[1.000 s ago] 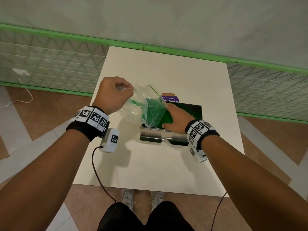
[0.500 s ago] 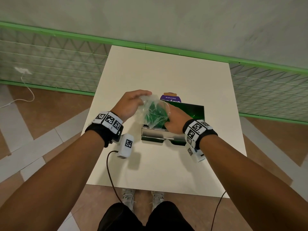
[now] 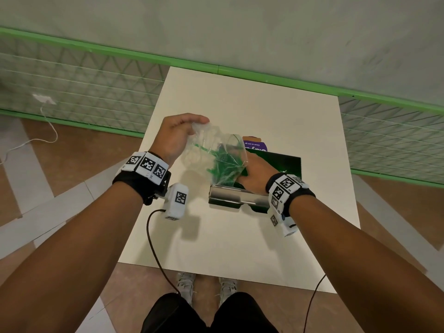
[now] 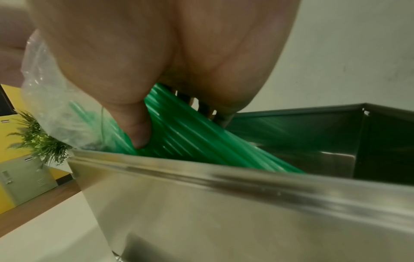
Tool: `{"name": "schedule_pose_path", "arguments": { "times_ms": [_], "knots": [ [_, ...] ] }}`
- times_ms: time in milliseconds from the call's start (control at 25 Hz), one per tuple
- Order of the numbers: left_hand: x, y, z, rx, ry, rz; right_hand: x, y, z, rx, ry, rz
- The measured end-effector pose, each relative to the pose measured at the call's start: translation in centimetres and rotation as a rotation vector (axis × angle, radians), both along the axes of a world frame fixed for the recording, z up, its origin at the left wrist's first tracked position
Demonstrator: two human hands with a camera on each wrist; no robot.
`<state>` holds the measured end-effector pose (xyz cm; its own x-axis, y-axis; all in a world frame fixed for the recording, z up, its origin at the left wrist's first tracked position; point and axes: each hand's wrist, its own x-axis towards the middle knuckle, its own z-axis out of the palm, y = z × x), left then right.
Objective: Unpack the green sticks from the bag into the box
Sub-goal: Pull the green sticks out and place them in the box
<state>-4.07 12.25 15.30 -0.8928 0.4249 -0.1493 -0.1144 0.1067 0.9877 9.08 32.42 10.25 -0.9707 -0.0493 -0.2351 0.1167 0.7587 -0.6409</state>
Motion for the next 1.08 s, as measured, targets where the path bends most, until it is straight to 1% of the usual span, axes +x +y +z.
{"name": "schedule_pose_path", "arguments": {
  "times_ms": [80, 120, 200, 320, 440, 480, 600, 680, 920, 1080],
  "knots": [
    [0.0, -0.4, -0.1, 0.016, 0.006, 0.051, 0.0, 0.2, 0.2, 0.020, -0.001, -0.029],
    [0.0, -0.5, -0.1, 0.025, 0.007, 0.050, -0.1, 0.2, 0.3, 0.029, 0.014, -0.040],
    [0.6, 0.0, -0.2, 0.011, 0.005, -0.007, -0.4, 0.0, 0.5, 0.039, 0.044, -0.036],
    [1.9, 1.4, -0.8, -0.039, 0.007, -0.096, -1.1, -0.7, 0.6, 0.081, 0.046, 0.019],
    [2.6, 2.3, -1.0, -0.085, 0.062, -0.145, -1.0, -0.7, 0.5, 0.139, 0.075, 0.040],
    [2.5, 2.3, -0.6, -0.083, 0.077, -0.119, -0.8, -0.7, 0.5, 0.152, 0.084, 0.048],
    [1.0, 1.1, 0.4, -0.048, 0.128, 0.068, -0.3, -0.4, 0.5, 0.230, 0.061, 0.057],
    [-0.1, 0.0, 0.6, -0.052, 0.159, 0.158, -0.1, -0.4, 0.8, 0.272, 0.040, 0.056],
    [-0.3, -1.9, 1.6, -0.040, 0.207, 0.290, 0.2, -0.4, 2.1, 0.269, 0.030, 0.064],
    [-1.6, -3.8, 1.9, -0.075, 0.248, 0.329, 0.1, -0.5, 1.9, 0.254, 0.006, 0.071]
  ]
}}
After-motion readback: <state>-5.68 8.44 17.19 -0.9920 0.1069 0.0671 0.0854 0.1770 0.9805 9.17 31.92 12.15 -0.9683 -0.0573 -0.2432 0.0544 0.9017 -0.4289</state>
